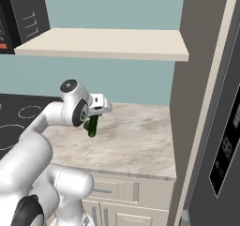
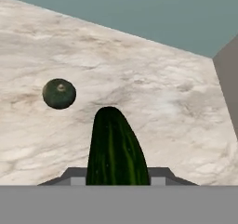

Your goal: Place the beer on the top shelf of the fridge to keep it out of children's reach, and place the cucumber and squash on lower shelves for easy access.

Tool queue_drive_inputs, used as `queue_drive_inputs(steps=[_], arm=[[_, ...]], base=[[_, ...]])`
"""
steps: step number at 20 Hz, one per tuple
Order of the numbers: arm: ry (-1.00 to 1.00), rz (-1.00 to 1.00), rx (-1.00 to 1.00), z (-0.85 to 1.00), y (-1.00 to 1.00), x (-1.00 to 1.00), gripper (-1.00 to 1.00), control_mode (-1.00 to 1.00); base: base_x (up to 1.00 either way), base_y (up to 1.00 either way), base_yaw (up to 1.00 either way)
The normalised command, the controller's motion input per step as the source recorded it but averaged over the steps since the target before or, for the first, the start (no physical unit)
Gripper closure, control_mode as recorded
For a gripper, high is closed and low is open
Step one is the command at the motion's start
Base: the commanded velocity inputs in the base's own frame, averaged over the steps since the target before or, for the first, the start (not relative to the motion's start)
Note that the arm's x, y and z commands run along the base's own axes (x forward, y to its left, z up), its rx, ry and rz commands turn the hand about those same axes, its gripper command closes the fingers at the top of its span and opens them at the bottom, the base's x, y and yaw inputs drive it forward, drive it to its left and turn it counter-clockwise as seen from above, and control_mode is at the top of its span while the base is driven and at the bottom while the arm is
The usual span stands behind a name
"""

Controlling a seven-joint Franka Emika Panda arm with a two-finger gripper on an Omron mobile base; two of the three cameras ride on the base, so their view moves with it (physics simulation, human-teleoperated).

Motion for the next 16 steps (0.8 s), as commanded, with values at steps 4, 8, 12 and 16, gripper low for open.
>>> queue_drive_inputs(steps=[4,8,12,16], arm=[[-0.06,0.20,-0.10,0.04,0.03,-0.70,1.00,-1.00],[-0.08,0.25,-0.05,0.13,0.00,-0.57,1.00,-1.00],[-0.08,0.29,-0.05,0.21,0.02,-0.48,1.00,-1.00],[-0.05,0.25,-0.09,0.27,0.13,-0.47,1.00,-1.00]], base=[[0.00,0.00,0.00],[0.00,0.00,0.00],[0.00,0.00,0.00],[0.00,0.00,0.00]])
